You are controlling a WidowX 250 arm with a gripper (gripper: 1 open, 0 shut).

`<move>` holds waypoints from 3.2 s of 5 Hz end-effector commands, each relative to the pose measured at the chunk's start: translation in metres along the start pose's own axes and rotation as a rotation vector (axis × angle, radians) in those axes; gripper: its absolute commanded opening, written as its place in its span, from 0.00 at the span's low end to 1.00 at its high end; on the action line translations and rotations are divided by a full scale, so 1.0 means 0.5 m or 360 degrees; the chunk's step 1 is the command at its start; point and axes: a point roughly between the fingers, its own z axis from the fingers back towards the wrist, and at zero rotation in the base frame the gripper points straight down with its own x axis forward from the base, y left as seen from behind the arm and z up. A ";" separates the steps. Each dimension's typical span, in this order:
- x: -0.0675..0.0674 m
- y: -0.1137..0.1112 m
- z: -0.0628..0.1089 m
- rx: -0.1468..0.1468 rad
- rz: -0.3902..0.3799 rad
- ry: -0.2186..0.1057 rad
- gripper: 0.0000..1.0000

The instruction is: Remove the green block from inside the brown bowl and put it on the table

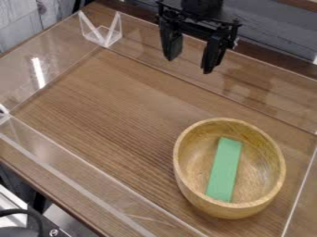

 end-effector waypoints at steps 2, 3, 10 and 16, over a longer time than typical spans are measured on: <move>-0.086 -0.100 -0.066 -0.0030 -0.0139 0.0074 1.00; -0.116 -0.170 -0.092 -0.0025 -0.0197 0.0023 1.00; -0.106 -0.201 -0.216 -0.0072 -0.0317 -0.0177 1.00; -0.112 -0.188 -0.284 -0.0102 -0.0266 -0.0138 0.00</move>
